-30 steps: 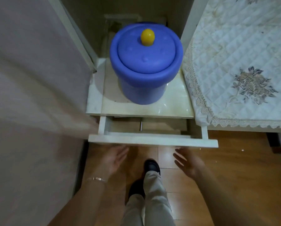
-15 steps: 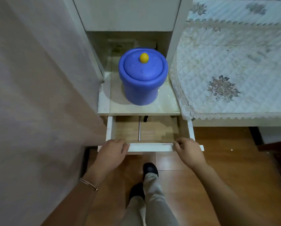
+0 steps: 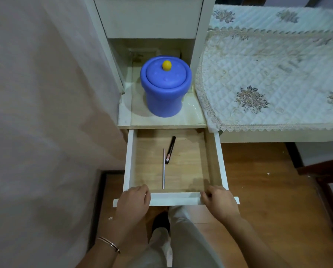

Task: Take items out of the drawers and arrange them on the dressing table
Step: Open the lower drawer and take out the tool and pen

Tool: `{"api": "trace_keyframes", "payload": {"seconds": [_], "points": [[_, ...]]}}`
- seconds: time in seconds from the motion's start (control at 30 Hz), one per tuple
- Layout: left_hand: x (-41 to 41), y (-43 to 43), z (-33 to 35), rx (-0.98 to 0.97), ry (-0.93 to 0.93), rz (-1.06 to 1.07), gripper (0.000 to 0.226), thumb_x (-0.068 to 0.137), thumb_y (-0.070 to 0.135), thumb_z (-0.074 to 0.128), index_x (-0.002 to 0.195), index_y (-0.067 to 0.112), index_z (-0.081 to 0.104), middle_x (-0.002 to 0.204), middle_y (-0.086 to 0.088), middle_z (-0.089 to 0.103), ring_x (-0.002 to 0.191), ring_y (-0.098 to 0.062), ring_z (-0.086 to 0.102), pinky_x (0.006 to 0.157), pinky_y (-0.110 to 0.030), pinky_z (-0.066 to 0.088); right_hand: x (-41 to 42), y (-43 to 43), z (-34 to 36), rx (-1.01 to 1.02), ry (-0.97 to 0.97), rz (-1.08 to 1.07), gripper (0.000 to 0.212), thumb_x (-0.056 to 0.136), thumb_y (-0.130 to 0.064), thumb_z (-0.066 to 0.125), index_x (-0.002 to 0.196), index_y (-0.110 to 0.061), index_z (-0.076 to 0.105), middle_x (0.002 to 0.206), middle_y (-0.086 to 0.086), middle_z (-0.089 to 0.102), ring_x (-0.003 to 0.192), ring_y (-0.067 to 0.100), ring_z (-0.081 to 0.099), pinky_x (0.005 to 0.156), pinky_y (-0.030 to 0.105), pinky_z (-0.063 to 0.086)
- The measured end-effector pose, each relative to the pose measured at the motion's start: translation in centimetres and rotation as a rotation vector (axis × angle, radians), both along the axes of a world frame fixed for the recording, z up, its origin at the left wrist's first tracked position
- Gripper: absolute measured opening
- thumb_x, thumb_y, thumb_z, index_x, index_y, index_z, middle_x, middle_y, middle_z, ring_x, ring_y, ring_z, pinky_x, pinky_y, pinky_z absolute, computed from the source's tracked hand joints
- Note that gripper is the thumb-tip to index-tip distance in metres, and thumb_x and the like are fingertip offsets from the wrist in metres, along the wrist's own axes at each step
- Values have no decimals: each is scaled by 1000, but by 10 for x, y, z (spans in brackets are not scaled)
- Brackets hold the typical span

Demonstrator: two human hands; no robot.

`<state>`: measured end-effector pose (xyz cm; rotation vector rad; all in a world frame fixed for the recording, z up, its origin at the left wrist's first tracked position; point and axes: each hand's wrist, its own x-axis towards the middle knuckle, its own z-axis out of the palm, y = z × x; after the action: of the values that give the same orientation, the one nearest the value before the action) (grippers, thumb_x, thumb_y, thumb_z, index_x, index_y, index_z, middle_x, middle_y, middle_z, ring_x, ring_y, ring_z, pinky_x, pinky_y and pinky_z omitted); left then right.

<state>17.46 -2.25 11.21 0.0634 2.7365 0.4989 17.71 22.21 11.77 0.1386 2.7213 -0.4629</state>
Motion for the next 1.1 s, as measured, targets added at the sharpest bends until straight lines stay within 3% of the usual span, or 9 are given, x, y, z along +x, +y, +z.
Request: {"api": "trace_keyframes", "payload": {"seconds": [0.17, 0.3, 0.4, 0.5, 0.63, 0.83, 1.0, 1.07, 1.1], "points": [[-9, 0, 2, -48, -99, 2, 17, 94, 24, 35, 81, 19, 44, 74, 3, 51, 68, -14, 48, 47, -21, 26, -9, -5, 0, 33, -169, -8, 39, 88, -30, 44, 51, -19, 35, 65, 1, 48, 71, 26, 55, 60, 27, 36], [-37, 14, -7, -114, -180, -81, 26, 95, 26, 34, 96, 11, 55, 79, -2, 55, 72, -18, 53, 61, -28, 36, -48, -11, -2, 51, -342, 31, 28, 88, -28, 45, 73, -9, 61, 72, 4, 55, 71, 26, 55, 63, 28, 44], [-59, 27, -22, -80, -218, -56, 23, 93, 26, 38, 94, 13, 57, 87, -6, 66, 78, -23, 59, 64, -30, 40, -81, -22, -19, -139, -333, -57, 24, 88, -24, 47, 96, -8, 64, 90, 8, 66, 84, 27, 63, 74, 36, 55], [-83, 42, -32, -46, -254, 36, 19, 90, 26, 45, 93, 13, 58, 95, -9, 67, 86, -26, 61, 74, -34, 49, -116, -41, -39, -275, -330, -131, 24, 89, -19, 48, 106, -7, 60, 105, 12, 66, 96, 26, 61, 86, 37, 53], [-102, 57, -44, 12, -312, 142, 25, 87, 27, 53, 100, 7, 59, 104, -13, 65, 96, -29, 60, 79, -32, 47, -153, -65, -64, -309, -323, -215, 30, 88, -31, 53, 104, -6, 58, 95, 10, 66, 88, 25, 62, 68, 29, 46], [-104, 64, -49, -60, -296, 154, 23, 84, 26, 53, 94, 8, 61, 101, -15, 67, 94, -33, 62, 78, -35, 49, -160, -73, -80, -269, -316, -215, 30, 86, -30, 55, 105, -8, 60, 102, 15, 69, 91, 31, 65, 75, 35, 52], [-104, 66, -13, 82, -278, 178, 16, 88, 25, 54, 98, 15, 61, 88, 0, 63, 71, -11, 56, 56, -14, 37, -139, -43, -35, -428, -253, -203, 10, 86, -24, 57, 92, -16, 57, 75, -4, 59, 75, 18, 64, 65, 28, 52], [-101, 66, 12, 184, -265, 136, 4, 89, 24, 55, 87, 27, 56, 75, 11, 53, 63, 2, 48, 53, -11, 33, -127, -25, -8, -493, -182, -205, 6, 86, -23, 58, 85, -19, 54, 70, -7, 59, 67, 11, 63, 59, 20, 49], [-101, 69, 26, 233, -252, 114, 15, 88, 23, 56, 79, 33, 51, 72, 13, 51, 64, 5, 47, 54, -12, 35, -123, -15, 4, -506, -124, -223, 8, 85, -23, 59, 82, -18, 54, 69, -5, 61, 64, 11, 62, 56, 19, 47]]}}
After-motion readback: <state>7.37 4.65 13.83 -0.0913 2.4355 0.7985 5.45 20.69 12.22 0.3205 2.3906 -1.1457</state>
